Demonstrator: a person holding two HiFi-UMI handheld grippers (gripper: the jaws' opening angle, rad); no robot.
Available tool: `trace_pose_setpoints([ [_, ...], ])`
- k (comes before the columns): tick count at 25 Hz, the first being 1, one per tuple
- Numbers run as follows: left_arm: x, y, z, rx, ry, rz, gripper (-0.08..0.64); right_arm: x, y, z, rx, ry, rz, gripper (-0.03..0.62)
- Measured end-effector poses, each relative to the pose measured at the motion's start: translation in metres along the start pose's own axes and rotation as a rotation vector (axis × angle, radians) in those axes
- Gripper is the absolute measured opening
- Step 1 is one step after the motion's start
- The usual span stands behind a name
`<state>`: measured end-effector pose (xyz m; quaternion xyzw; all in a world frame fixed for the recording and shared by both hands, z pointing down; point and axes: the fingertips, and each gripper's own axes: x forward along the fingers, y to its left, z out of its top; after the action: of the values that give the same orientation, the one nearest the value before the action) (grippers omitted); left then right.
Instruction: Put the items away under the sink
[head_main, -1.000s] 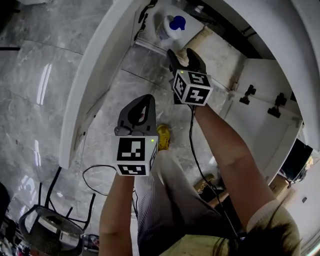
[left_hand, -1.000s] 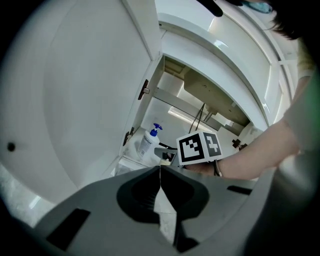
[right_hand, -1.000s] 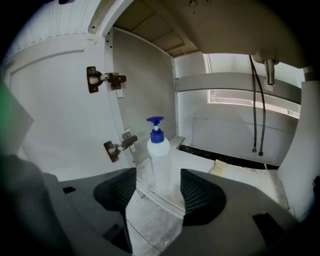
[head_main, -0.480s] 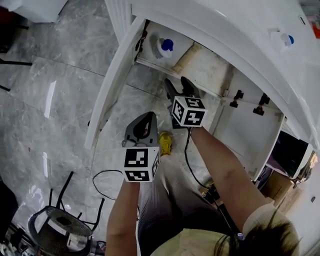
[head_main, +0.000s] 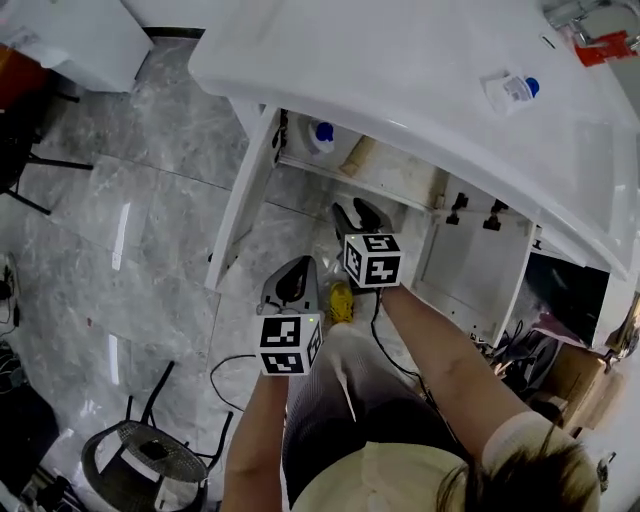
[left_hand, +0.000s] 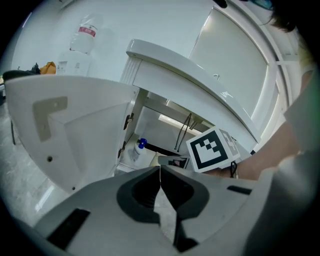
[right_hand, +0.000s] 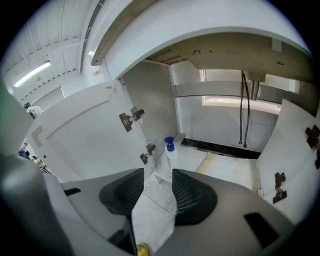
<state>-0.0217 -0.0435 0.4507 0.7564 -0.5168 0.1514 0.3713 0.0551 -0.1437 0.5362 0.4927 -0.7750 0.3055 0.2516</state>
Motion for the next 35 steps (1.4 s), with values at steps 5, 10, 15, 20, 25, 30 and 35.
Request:
trace_pose_setpoints([
  [5, -0.026, -0.01, 0.013, -0.008, 0.001, 0.004, 0.038, -0.037, 0.012, 0.012, -0.008, 0.018, 0.008, 0.161],
  [10, -0.05, -0.019, 0.028, -0.047, -0.009, 0.012, 0.038, -0.073, 0.02, 0.027, -0.026, 0.007, 0.024, 0.126],
  [15, -0.067, -0.03, 0.047, -0.058, -0.032, 0.005, 0.038, -0.105, 0.022, 0.042, -0.032, -0.017, 0.029, 0.121],
  [20, -0.084, -0.042, 0.065, -0.032, -0.047, -0.005, 0.038, -0.131, 0.022, 0.051, -0.001, -0.024, 0.019, 0.117],
  [25, -0.097, -0.046, 0.075, -0.036, -0.06, 0.0, 0.038, -0.156, 0.031, 0.062, 0.008, -0.036, 0.036, 0.109],
  [30, -0.11, -0.054, 0.087, -0.026, -0.071, 0.002, 0.038, -0.181, 0.04, 0.077, 0.003, -0.059, 0.06, 0.106],
  [35, -0.121, -0.066, 0.094, -0.006, -0.085, -0.012, 0.038, -0.203, 0.044, 0.09, 0.016, -0.082, 0.06, 0.1],
])
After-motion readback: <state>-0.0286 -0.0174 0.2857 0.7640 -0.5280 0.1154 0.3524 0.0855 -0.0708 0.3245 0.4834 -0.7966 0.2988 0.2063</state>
